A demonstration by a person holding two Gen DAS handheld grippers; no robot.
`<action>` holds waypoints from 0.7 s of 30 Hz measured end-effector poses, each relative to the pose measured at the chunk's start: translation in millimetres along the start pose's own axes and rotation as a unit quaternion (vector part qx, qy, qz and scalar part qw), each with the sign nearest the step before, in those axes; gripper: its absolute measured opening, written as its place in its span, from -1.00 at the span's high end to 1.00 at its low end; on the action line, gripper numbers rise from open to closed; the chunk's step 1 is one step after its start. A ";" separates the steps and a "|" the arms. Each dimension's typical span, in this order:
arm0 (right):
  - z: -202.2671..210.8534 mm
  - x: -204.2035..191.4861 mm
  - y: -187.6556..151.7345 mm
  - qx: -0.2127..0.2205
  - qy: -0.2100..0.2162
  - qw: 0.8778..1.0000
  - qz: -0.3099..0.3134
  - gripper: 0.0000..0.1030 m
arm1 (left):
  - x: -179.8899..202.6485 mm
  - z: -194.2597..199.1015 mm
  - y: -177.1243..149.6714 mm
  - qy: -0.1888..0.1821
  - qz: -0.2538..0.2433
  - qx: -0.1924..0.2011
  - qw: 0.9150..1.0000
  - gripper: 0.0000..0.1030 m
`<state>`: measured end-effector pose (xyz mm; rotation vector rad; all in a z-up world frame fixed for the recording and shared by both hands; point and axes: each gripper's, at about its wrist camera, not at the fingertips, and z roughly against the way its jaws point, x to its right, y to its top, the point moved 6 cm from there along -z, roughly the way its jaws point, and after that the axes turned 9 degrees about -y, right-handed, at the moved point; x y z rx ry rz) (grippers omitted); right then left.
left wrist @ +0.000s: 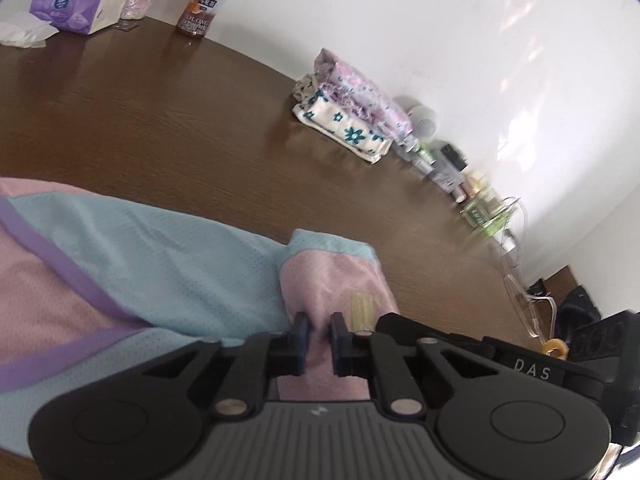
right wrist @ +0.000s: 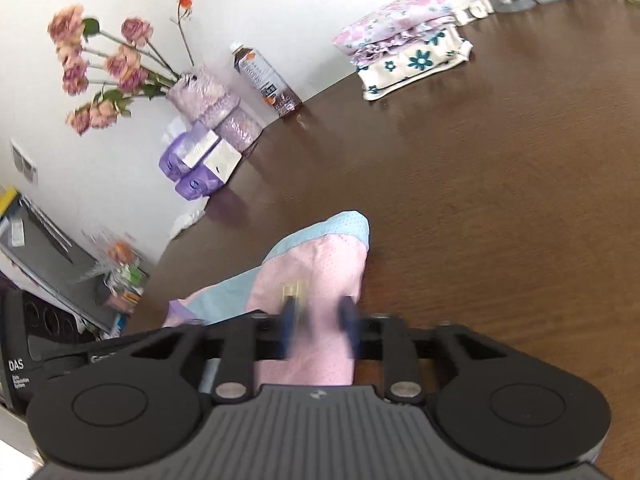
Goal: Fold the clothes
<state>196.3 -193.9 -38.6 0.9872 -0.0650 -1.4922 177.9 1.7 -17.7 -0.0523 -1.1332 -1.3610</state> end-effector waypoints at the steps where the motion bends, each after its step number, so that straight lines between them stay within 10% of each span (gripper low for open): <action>1: 5.5 0.1 -3.1 0.005 0.001 1.000 0.000 0.14 | 1.3 6.2 -1.7 -0.001 -0.001 0.002 1.000 0.34; 8: 33.8 -2.0 -32.4 0.027 -0.009 1.000 0.013 0.14 | 10.1 26.6 -23.6 -0.011 -0.013 -0.019 1.000 0.08; 13: 34.9 -3.4 -46.8 0.026 -0.013 0.999 0.013 0.62 | 13.8 21.2 -38.7 -0.001 -0.038 -0.029 0.999 0.80; 15: 37.9 -3.2 -51.8 0.030 -0.012 0.999 0.014 0.59 | 13.1 24.3 -43.1 -0.002 -0.043 -0.027 0.999 0.80; 17: 45.7 -0.7 -54.7 0.040 -0.010 0.999 0.018 0.08 | 12.6 28.8 -45.5 -0.008 -0.045 -0.026 0.999 0.77; 21: 51.5 5.7 -56.5 0.045 -0.023 0.999 0.011 0.05 | 11.2 30.8 -44.7 -0.008 -0.039 -0.017 0.999 0.39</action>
